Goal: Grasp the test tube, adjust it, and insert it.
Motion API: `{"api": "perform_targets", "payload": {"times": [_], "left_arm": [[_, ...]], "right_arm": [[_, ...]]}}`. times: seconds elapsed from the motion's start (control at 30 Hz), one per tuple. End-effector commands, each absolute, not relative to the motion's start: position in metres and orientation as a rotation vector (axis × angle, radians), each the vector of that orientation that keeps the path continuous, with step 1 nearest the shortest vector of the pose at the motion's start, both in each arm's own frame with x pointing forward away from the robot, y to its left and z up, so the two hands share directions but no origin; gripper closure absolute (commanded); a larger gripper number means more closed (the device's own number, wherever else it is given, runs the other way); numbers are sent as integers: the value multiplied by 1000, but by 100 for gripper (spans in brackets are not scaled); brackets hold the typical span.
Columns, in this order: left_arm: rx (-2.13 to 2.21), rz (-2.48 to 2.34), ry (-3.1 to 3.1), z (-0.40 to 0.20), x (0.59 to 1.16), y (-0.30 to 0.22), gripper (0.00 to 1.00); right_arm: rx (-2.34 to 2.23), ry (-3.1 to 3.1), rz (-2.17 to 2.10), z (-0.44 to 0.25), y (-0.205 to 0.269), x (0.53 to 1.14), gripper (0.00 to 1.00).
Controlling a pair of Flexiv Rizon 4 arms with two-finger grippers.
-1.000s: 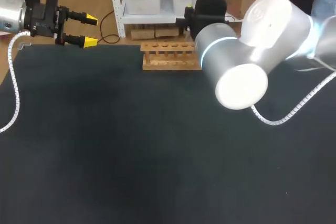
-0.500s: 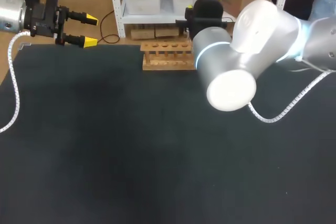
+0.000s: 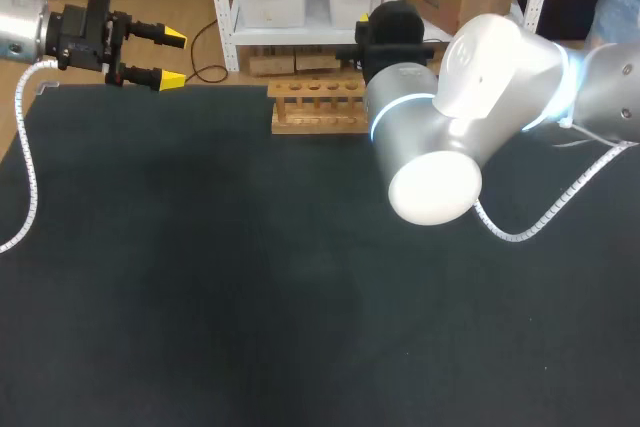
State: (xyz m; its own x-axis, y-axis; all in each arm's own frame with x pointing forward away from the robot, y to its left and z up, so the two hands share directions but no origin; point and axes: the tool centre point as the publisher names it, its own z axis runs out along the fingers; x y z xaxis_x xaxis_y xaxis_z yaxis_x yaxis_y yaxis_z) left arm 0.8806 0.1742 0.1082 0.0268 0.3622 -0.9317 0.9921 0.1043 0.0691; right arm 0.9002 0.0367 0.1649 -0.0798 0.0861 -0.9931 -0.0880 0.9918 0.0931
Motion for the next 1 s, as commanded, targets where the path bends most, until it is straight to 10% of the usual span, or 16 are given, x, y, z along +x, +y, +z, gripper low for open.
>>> {"api": "perform_targets", "payload": {"times": [0.03,1.0], "left_arm": [[1406,-889,1486,108,881,174,0],[1406,-889,1486,108,881,174,0]], "right_arm": [[-159,1595,307,161,33,899,100],[-162,1609,299,132,25,910,100]]}}
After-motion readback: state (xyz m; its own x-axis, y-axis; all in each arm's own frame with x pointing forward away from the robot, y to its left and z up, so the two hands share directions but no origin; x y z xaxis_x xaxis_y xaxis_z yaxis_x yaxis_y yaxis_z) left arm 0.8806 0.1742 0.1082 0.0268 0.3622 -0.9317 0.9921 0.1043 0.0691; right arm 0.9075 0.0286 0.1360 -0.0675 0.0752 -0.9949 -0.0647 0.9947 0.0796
